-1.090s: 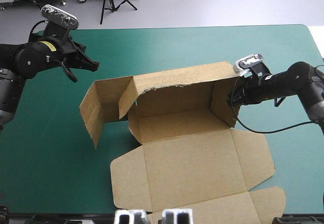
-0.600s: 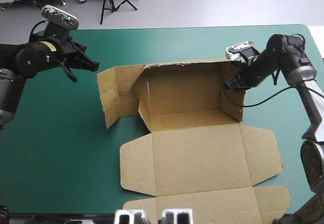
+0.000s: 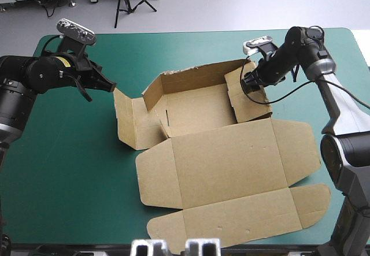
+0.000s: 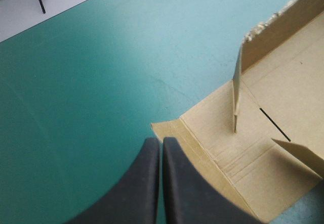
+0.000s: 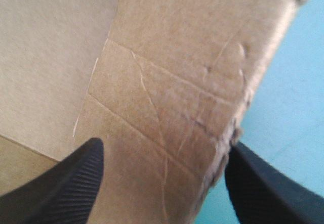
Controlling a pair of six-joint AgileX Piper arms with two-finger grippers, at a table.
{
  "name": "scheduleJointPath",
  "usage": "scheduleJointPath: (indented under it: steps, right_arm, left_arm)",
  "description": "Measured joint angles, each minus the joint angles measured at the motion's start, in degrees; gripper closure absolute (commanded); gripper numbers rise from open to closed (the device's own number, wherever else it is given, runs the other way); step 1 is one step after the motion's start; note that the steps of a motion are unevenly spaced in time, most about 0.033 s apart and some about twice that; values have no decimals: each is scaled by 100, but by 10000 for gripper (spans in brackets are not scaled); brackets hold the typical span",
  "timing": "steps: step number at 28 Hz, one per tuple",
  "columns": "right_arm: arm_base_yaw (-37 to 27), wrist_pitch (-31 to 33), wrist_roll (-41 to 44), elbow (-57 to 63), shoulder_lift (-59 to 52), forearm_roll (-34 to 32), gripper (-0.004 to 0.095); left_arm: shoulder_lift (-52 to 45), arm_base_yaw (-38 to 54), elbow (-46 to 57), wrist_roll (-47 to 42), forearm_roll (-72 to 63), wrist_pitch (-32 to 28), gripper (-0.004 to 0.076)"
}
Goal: Fold the box
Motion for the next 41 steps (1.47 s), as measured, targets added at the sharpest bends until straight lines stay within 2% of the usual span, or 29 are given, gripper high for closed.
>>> scheduleJointPath:
  steps: [4,11,15,22,34,40,41]
  right_arm:
    - [0,26,273,-331,-322,-32,138]
    - [11,26,472,-176,-411,-588,142]
    - [11,26,539,-121,-191,-503,142]
    - [11,21,539,-104,317,-383,157]
    - [15,15,440,-85,644,-119,538]
    - [28,-20,118,-85,797,-113,917]
    - [28,-21,56,-93,797,-113,922]
  left_arm:
    - [0,0,26,5,83,173,715]
    - [0,0,26,-21,138,671,715]
    - [-77,0,185,-23,43,946,717]
    - [-626,0,937,-46,19,1009,717]
    - [-1620,0,2003,-210,19,819,716]
    - [-1656,0,2037,-354,-4,703,716]
    - [-1661,0,2037,-362,-24,658,715]
